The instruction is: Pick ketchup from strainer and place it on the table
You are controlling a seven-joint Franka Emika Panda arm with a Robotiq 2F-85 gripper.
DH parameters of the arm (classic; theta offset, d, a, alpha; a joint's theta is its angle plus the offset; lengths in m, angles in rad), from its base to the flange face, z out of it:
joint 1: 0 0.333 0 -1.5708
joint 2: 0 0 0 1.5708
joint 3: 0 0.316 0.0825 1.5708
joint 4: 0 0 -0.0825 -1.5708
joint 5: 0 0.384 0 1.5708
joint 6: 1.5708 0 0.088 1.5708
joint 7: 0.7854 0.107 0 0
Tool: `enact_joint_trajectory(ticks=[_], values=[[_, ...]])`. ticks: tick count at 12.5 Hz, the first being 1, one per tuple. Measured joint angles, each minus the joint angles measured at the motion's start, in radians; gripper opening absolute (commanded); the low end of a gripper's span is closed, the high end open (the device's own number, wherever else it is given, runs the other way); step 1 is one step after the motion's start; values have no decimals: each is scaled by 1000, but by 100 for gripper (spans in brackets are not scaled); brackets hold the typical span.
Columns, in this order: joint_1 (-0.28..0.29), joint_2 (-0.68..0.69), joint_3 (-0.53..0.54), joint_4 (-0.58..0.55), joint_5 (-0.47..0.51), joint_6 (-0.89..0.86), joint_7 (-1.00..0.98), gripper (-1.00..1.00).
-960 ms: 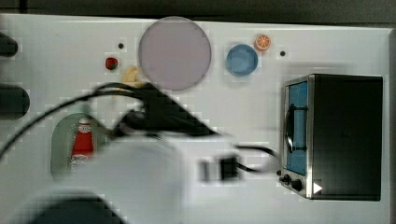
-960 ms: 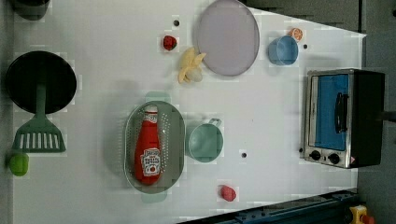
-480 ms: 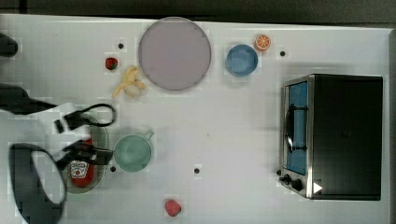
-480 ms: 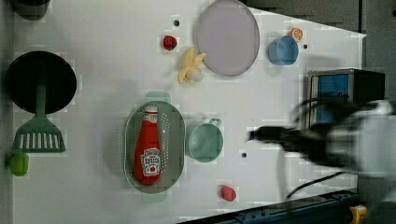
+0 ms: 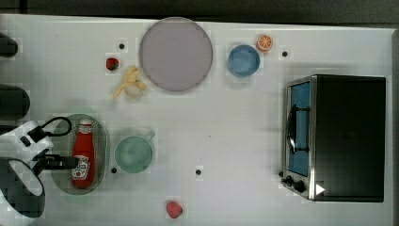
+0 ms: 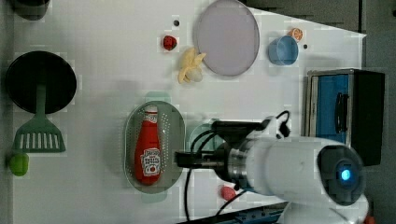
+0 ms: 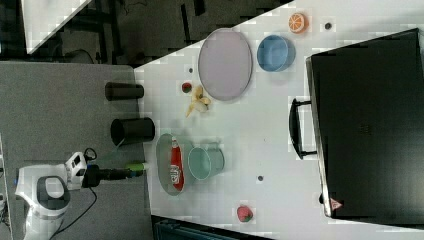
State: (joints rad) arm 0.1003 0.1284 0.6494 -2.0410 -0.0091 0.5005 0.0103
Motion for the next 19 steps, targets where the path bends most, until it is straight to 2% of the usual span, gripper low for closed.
enact_joint_trajectory(ticks=[2,4,8,11,15,16,18,19], values=[[8,38,10,-23,-27,109,1,100],[8,82,3,-57,-96,233,19,100],[6,252,-30,-119,-157,459,81,100],[1,364,-34,-170,-177,509,132,100],[13,458,-35,-166,-212,562,178,100],[20,469,-41,-164,-217,564,187,91],[24,474,-49,-166,-238,597,201,43],[27,473,-56,-166,-245,612,212,25]])
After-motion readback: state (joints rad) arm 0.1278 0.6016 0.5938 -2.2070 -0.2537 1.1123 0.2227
